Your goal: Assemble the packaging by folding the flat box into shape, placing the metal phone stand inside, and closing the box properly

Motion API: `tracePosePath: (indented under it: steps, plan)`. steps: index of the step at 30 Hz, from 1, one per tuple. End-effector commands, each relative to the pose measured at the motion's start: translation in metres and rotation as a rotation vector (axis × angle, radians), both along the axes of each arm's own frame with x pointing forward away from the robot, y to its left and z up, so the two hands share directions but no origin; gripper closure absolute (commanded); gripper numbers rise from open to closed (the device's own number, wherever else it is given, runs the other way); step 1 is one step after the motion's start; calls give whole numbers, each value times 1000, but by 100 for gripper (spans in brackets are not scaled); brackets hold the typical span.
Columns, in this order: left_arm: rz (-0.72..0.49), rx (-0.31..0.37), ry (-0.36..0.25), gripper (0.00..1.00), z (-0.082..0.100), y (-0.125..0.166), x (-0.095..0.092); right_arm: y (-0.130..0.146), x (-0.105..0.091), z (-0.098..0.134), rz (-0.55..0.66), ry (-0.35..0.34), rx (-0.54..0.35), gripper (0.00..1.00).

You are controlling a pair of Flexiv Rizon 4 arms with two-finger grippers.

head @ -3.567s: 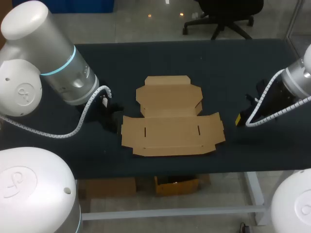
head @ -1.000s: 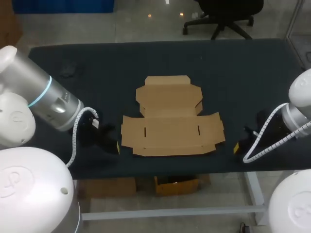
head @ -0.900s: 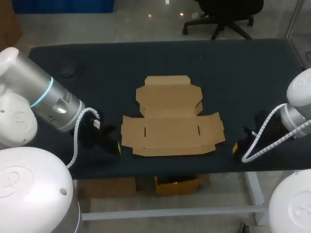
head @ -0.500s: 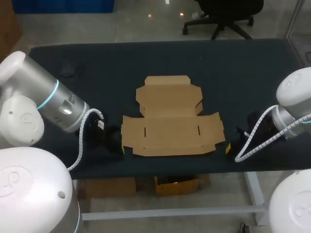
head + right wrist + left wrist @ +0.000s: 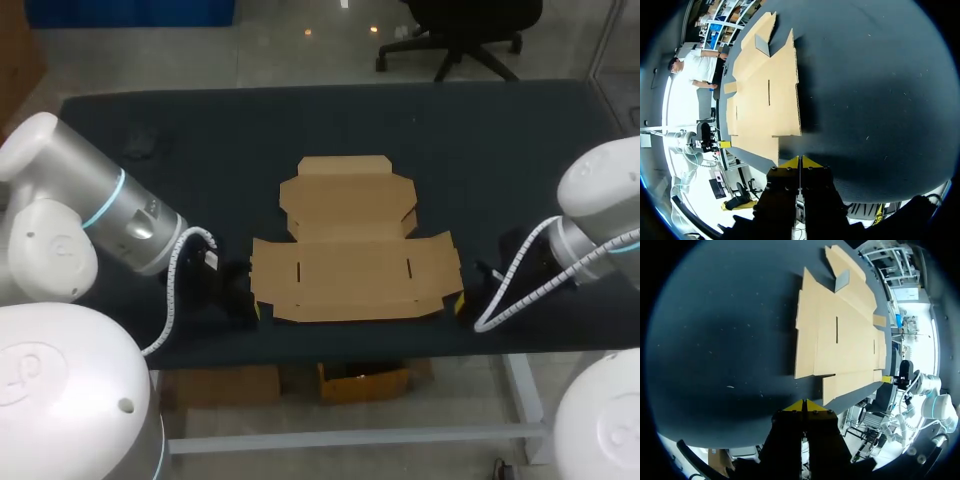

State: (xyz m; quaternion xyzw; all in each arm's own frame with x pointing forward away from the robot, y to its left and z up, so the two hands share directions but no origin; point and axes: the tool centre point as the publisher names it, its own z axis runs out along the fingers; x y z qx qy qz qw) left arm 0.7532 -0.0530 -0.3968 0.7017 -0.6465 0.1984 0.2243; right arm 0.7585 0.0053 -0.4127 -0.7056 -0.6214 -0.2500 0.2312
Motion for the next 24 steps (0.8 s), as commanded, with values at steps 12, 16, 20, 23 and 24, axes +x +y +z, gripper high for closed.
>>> tracePosePath:
  steps: [12, 16, 20, 23, 24]
  plan:
    - [-3, -4, 20, 100, -7, -4, 3, 8, 3, -5, -9, -6, 16, 100]
    - [1, -8, 31, 100, -10, -6, 5, 10, 4, -5, -10, -6, 20, 100]
    - [0, -15, 41, 100, -12, -7, 7, 12, 7, -6, -9, -6, 25, 100]
    - [-1, -17, 45, 100, -14, -9, 8, 13, 9, -6, -8, -7, 28, 100]
    - [-1, -17, 45, 100, -14, -10, 9, 13, 9, -7, -8, -7, 30, 100]
